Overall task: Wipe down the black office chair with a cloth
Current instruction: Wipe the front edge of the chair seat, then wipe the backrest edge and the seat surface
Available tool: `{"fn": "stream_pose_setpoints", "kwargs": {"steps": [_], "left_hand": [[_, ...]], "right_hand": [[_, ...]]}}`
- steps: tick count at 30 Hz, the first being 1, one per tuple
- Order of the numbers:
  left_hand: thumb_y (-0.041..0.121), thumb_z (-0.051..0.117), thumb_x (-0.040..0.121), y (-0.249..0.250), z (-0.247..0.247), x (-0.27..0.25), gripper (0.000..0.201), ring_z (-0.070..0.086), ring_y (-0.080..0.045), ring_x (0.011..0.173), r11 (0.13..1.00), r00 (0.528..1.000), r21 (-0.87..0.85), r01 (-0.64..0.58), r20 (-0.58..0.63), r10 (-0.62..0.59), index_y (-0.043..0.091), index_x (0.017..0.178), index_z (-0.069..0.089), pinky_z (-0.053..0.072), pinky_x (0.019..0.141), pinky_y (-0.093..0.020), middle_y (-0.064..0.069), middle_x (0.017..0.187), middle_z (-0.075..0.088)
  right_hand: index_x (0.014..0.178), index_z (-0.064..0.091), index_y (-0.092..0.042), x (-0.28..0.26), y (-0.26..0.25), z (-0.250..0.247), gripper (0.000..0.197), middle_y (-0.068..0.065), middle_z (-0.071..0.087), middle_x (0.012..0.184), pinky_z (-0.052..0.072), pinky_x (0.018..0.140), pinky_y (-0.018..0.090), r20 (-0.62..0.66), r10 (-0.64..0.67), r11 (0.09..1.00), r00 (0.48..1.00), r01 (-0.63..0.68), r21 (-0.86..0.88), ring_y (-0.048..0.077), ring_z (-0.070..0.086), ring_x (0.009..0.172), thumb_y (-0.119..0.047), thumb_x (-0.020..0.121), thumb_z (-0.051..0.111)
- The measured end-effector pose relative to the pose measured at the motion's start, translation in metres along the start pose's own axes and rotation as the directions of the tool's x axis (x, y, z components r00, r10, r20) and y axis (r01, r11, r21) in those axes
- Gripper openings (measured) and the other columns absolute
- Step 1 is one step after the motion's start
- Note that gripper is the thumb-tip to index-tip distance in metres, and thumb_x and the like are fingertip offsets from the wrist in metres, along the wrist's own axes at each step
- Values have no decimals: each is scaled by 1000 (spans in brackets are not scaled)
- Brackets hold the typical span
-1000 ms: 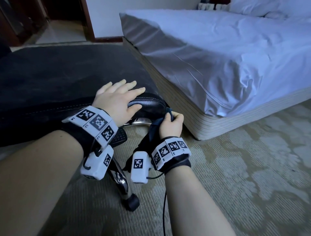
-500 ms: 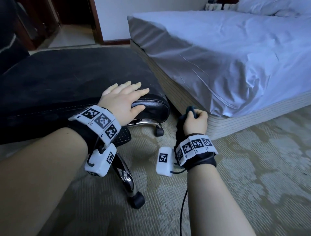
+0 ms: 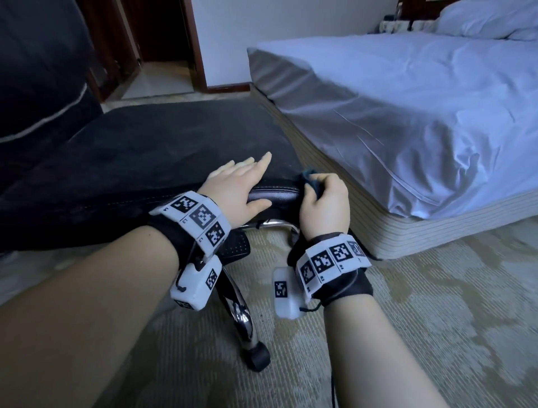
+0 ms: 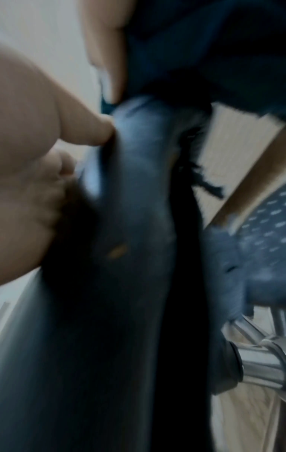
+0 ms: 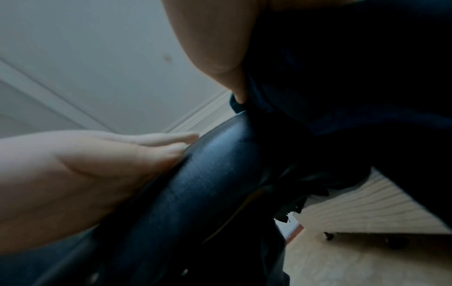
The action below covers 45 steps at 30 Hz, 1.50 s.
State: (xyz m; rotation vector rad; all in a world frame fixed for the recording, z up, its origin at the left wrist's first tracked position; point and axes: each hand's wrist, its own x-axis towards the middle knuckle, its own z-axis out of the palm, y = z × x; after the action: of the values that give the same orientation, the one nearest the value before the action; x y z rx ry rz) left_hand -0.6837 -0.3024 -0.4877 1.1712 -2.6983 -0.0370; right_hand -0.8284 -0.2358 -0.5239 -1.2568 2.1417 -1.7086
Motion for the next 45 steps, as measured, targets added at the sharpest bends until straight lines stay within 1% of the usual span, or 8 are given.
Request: {"fn": "stream_pose_setpoints", "kwargs": {"steps": [9,15,22,28,31,34,38,45], "left_hand": [[57,34,92,-114,-49,-94,63,-3,-15,145,917,916,94,387,74,-394,39,146,9,-5,116,-37,10,157,4],[54,37,93,-128,-47,-116,60,2,-10,144,945,945,19,327,29,-327,40,146,13,-3,115,-30,11,157,6],[36,50,92,-171,-85,-152,43,29,-9,136,907,919,-159,389,4,-393,32,135,45,22,112,-23,11,149,33],[37,53,90,-206,-172,-201,19,62,-16,96,782,762,-208,588,-183,-621,29,99,68,47,87,-26,5,99,69],[36,57,87,-221,-210,-222,12,60,-21,92,760,642,-238,604,-420,-641,25,89,61,48,82,-31,2,93,62],[32,65,82,-228,-231,-230,43,44,-30,117,806,555,-280,522,-605,-570,26,119,46,37,100,-38,-7,128,39],[32,64,84,-237,-245,-218,93,19,-35,139,813,685,-351,465,-438,-581,52,138,-9,23,112,-41,-4,154,-19],[22,53,92,-240,-281,-199,91,40,-26,130,876,720,-393,281,-516,-463,52,124,-27,35,81,-21,-1,156,-16]], "right_hand": [[107,59,-4,-8,-53,18,20,18,52,112,37,78,34,98,-268,942,958,282,-181,33,50,104,-6,87,56],[108,59,-6,-27,-120,81,22,17,52,111,42,80,40,350,-349,893,869,421,-156,37,51,102,-9,87,57],[105,60,-2,-39,-143,107,21,19,55,102,40,84,36,467,-327,897,822,426,-121,37,53,100,-5,84,61],[99,61,5,-50,-209,129,24,25,55,100,26,85,12,259,-619,784,741,603,149,28,48,100,11,76,64],[102,60,3,-61,-246,144,25,22,57,101,24,86,10,223,-696,717,683,641,273,16,45,94,9,77,63],[105,59,0,-69,-278,159,23,16,56,103,26,84,9,234,-705,704,669,619,349,16,44,95,3,82,61],[110,60,-4,-71,-313,175,29,12,59,109,22,87,-5,195,-742,663,641,661,351,12,46,99,-10,83,54],[117,63,-8,-52,-364,180,32,11,63,107,20,89,-7,118,-783,610,610,718,334,12,49,100,-12,86,54]]}}
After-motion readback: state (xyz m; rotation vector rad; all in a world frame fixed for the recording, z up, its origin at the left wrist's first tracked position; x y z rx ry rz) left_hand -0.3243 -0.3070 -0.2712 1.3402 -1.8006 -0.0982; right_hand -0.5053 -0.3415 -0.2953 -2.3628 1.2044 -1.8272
